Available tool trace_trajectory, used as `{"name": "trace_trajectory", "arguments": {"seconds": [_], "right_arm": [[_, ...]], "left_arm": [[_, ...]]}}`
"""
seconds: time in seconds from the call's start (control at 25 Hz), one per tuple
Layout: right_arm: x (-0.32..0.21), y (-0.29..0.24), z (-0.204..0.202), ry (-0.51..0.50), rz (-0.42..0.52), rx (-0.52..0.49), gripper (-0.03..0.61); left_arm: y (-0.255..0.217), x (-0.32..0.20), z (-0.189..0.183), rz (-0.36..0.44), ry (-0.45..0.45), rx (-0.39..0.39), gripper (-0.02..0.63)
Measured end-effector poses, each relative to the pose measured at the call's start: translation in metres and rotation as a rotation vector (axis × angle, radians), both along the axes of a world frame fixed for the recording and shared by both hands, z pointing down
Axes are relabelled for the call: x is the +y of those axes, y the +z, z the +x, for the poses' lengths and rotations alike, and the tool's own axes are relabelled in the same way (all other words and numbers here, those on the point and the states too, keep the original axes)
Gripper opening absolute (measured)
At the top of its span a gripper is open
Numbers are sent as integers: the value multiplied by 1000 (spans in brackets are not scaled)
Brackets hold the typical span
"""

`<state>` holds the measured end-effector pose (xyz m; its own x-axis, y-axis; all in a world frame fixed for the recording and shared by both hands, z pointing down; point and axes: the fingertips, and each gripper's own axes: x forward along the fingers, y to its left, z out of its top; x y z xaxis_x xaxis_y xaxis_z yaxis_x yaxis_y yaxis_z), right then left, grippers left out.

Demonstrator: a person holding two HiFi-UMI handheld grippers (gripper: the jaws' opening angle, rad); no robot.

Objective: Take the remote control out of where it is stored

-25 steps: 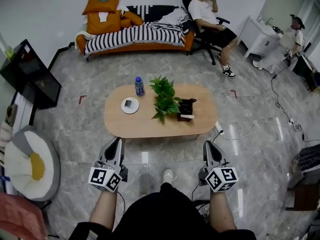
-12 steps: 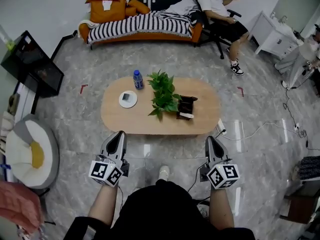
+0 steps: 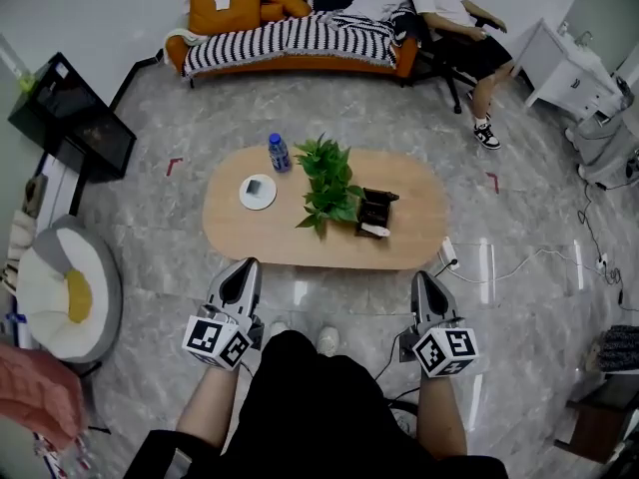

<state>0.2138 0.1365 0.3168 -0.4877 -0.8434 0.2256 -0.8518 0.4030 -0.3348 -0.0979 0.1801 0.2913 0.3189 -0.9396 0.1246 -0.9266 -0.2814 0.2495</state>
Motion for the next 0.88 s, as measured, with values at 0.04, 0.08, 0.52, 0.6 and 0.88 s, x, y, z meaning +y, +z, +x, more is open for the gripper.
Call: {"name": "trace_trajectory", "arguments": {"seconds": [0.04, 0.08, 0.52, 0.6, 0.88], "right_arm": [[-2, 3, -1, -6, -6, 6, 6], [-5, 6, -2, -12, -13, 14, 6], [-40, 44, -17, -56, -90, 94, 6], [-41, 57, -23, -71, -122, 97, 6], [-56, 101, -49, -98, -155, 237, 6]], "left_arm": [[2, -1, 0, -6, 1, -4, 15], [5, -3, -1, -11, 2, -6, 15], [41, -47, -3, -58, 46, -56, 15], [50, -55, -3, -75, 54, -72, 15], [86, -78, -7, -139, 84, -84, 15]]}}
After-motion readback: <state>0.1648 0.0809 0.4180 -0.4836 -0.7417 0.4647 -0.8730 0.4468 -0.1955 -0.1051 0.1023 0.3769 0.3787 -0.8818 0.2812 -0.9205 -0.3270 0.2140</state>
